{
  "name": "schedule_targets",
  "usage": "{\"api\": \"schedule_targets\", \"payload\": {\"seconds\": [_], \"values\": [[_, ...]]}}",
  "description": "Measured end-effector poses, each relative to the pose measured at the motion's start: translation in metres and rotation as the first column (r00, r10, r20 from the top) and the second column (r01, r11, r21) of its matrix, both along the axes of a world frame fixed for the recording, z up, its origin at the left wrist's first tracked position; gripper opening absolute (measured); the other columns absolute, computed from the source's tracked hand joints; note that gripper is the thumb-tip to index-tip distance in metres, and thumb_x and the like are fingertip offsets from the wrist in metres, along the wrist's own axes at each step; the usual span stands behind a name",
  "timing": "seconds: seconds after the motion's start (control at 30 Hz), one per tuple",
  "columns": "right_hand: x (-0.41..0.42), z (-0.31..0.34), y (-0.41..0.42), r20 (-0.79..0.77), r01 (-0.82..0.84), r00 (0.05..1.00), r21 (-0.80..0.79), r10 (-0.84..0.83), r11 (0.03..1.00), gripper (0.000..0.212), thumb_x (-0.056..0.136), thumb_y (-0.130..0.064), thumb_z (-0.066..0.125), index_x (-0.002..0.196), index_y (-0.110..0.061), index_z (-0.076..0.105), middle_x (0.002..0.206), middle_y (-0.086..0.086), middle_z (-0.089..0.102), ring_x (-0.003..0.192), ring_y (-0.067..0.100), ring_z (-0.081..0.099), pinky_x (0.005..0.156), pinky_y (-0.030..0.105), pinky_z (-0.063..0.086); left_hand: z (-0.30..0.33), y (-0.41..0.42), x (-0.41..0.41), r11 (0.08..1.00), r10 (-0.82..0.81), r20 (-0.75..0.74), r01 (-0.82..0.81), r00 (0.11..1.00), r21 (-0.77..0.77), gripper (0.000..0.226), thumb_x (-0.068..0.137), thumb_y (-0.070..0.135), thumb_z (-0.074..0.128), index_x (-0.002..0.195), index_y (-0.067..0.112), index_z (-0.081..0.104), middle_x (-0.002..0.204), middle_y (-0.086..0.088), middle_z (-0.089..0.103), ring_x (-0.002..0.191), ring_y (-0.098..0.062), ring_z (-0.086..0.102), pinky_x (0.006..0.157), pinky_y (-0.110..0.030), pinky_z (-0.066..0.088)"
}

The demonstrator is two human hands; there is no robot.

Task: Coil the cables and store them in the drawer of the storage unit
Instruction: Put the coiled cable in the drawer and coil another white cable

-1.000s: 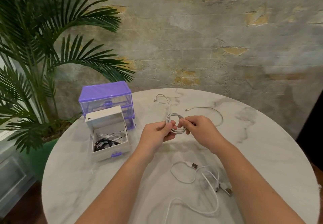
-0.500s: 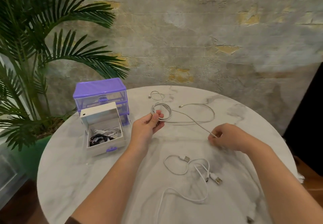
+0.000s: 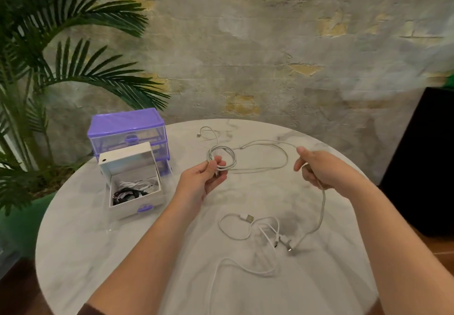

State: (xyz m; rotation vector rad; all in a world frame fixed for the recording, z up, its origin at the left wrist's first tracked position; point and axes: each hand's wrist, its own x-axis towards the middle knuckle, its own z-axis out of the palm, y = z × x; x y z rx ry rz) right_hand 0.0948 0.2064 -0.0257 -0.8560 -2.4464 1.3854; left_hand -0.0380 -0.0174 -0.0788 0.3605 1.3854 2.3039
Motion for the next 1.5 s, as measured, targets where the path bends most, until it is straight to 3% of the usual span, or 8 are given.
{"api": "schedule_targets", "payload": {"seconds": [0.13,0.27,0.37,0.53,0.8,1.03,1.23,1.5], "values": [[0.002,0.009,0.001,-0.192,-0.11,0.98,-0.315,0.05,0.943,0.025,0.101,-0.022,0.04,0.112,-0.012,0.061,0.059,-0.004,0.032,0.047,0.011,0.028,0.045,0.023,0.02,0.003,-0.001,0.003,0.999,-0.044,0.026,0.043,0.999,0.031,0.015,0.096,0.007,0.052,0.1,0.004,0.066,0.089,-0.004,0.073,0.075,-0.011,0.07,0.075,-0.021,0.058],[-0.005,0.009,-0.006,-0.361,-0.231,0.932,-0.535,0.027,0.813,0.03,0.098,-0.007,0.042,0.123,-0.005,0.058,0.072,0.0,0.041,0.057,0.011,0.035,0.053,0.024,0.033,0.006,-0.003,0.004,0.998,-0.048,0.02,0.047,0.999,0.051,0.017,0.097,0.008,0.05,0.101,0.005,0.067,0.089,-0.003,0.075,0.078,-0.01,0.071,0.071,-0.019,0.057],[-0.017,0.003,-0.015,-0.446,-0.285,0.895,-0.556,0.009,0.78,0.035,0.103,-0.019,0.041,0.126,0.001,0.058,0.082,0.004,0.057,0.06,0.012,0.048,0.058,0.024,0.048,0.008,-0.004,0.003,0.995,-0.053,0.024,0.051,0.998,0.087,0.019,0.098,0.01,0.049,0.103,0.005,0.066,0.091,-0.001,0.075,0.079,-0.009,0.071,0.07,-0.018,0.057],[-0.036,-0.019,-0.038,-0.412,-0.285,0.911,-0.639,-0.005,0.715,0.045,0.101,-0.052,0.029,0.118,-0.024,0.059,0.073,0.016,0.067,0.057,0.026,0.068,0.054,0.033,0.059,0.008,-0.004,0.004,0.992,-0.064,0.029,0.061,0.998,0.108,0.019,0.098,0.01,0.049,0.105,0.004,0.066,0.094,-0.002,0.075,0.081,-0.01,0.071,0.072,-0.018,0.057],[-0.053,-0.043,-0.053,-0.521,-0.296,0.854,-0.512,-0.017,0.806,0.04,0.095,0.01,0.044,0.136,0.006,0.045,0.078,0.002,0.05,0.069,0.012,0.05,0.068,0.02,0.047,0.007,-0.003,0.004,0.992,-0.085,0.017,0.083,0.996,0.093,0.02,0.098,0.01,0.049,0.107,0.003,0.066,0.098,-0.003,0.074,0.083,-0.011,0.07,0.073,-0.019,0.058],[-0.052,-0.049,-0.055,-0.658,-0.286,0.729,-0.541,-0.187,0.791,0.034,0.099,-0.013,0.052,0.132,-0.009,0.047,0.112,0.009,0.072,0.094,0.025,0.071,0.079,0.027,0.058,0.009,-0.003,0.008,0.987,-0.106,0.039,0.1,0.994,0.128,0.02,0.097,0.011,0.051,0.109,0.003,0.065,0.095,-0.002,0.07,0.089,-0.015,0.072,0.074,-0.02,0.058],[-0.054,-0.053,-0.056,-0.635,-0.285,0.734,-0.608,-0.239,0.741,0.031,0.105,-0.035,0.035,0.113,-0.014,0.056,0.098,0.016,0.073,0.082,0.026,0.072,0.073,0.03,0.058,0.007,0.0,0.011,0.995,-0.081,-0.072,0.084,0.994,0.049,0.021,0.096,0.009,0.052,0.11,0.002,0.065,0.094,0.005,0.075,0.088,-0.014,0.072,0.081,-0.022,0.057],[-0.056,-0.049,-0.055,-0.582,-0.328,0.757,-0.732,-0.297,0.598,0.029,0.106,-0.028,0.033,0.11,-0.012,0.056,0.062,0.004,0.066,0.05,0.012,0.06,0.052,0.021,0.052,0.004,0.004,0.013,1.0,0.006,-0.135,-0.007,0.991,-0.01,0.025,0.089,0.008,0.062,0.113,0.007,0.069,0.099,-0.01,0.073,0.085,-0.017,0.071,0.074,-0.022,0.058]]}}
